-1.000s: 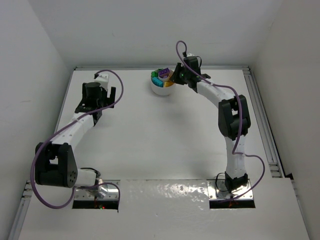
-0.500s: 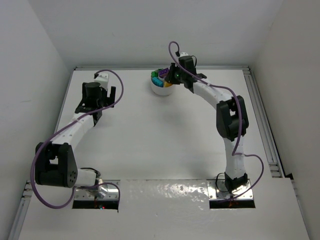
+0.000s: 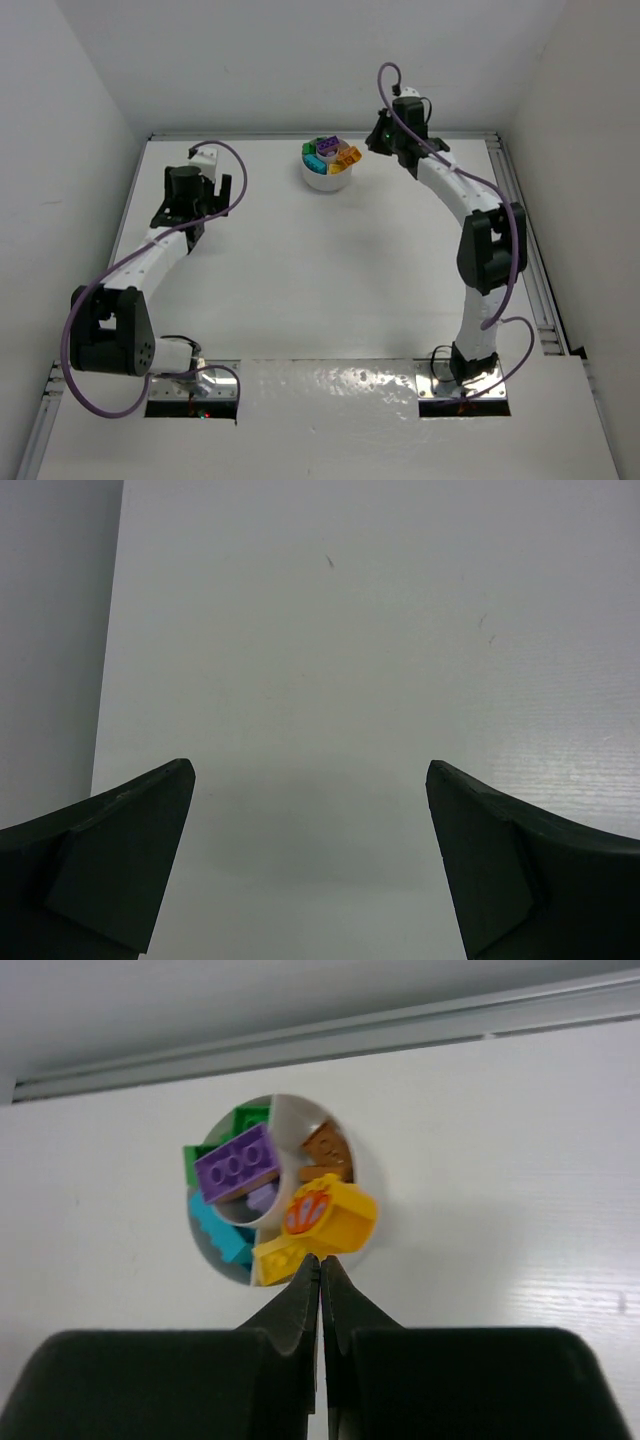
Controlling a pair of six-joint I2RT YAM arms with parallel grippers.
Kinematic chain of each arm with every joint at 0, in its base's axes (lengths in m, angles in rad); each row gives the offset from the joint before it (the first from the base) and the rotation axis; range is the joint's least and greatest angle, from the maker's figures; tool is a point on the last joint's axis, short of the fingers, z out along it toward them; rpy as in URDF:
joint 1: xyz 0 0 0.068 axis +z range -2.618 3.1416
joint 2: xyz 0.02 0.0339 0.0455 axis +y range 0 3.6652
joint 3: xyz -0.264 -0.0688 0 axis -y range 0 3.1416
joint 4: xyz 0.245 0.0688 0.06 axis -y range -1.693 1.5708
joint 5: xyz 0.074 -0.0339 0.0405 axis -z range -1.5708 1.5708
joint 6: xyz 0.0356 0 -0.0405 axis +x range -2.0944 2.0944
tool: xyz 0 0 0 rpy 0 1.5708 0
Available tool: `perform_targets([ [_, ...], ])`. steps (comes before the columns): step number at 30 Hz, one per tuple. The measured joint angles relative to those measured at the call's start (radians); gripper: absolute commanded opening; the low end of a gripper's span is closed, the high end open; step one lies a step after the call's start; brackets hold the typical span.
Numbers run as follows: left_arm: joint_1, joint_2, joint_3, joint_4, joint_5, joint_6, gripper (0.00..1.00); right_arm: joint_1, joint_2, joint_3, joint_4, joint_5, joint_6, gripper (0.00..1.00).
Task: Sort the legos into containers by color
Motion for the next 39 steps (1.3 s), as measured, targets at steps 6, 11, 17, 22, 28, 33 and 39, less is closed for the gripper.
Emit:
perform_targets([
  [6, 0.0, -0.024, -0.016, -0.001, -0.03, -0.016, 1.0, -0.12, -0.101, -0.139, -0.037, 0.045, 0.051, 0.07],
  [11, 0.002, -0.061, -0.057, -0.005, -0.053, -0.053, 1.0, -0.272, -0.193, -0.269, -0.156, 0.138, 0.045, 0.77],
  [17, 0.002, -0.103, -0.112, -0.027, -0.079, -0.112, 1.0, -0.304, -0.376, -0.449, -0.27, 0.261, -0.002, 0.99],
  [22, 0.002, -0.113, -0.121, -0.039, -0.111, -0.167, 1.0, -0.289, -0.457, -0.491, -0.336, 0.33, 0.001, 0.99],
  [28, 0.002, -0.135, -0.121, -0.04, -0.117, -0.203, 0.99, -0.29, -0.529, -0.555, -0.395, 0.366, 0.04, 0.99],
  [33, 0.002, -0.158, -0.14, -0.039, -0.109, -0.216, 0.99, -0.29, -0.591, -0.592, -0.444, 0.405, 0.067, 0.99],
  [39, 0.002, -0.179, -0.184, -0.024, -0.104, -0.222, 0.99, -0.29, -0.671, -0.627, -0.479, 0.443, 0.068, 0.99],
])
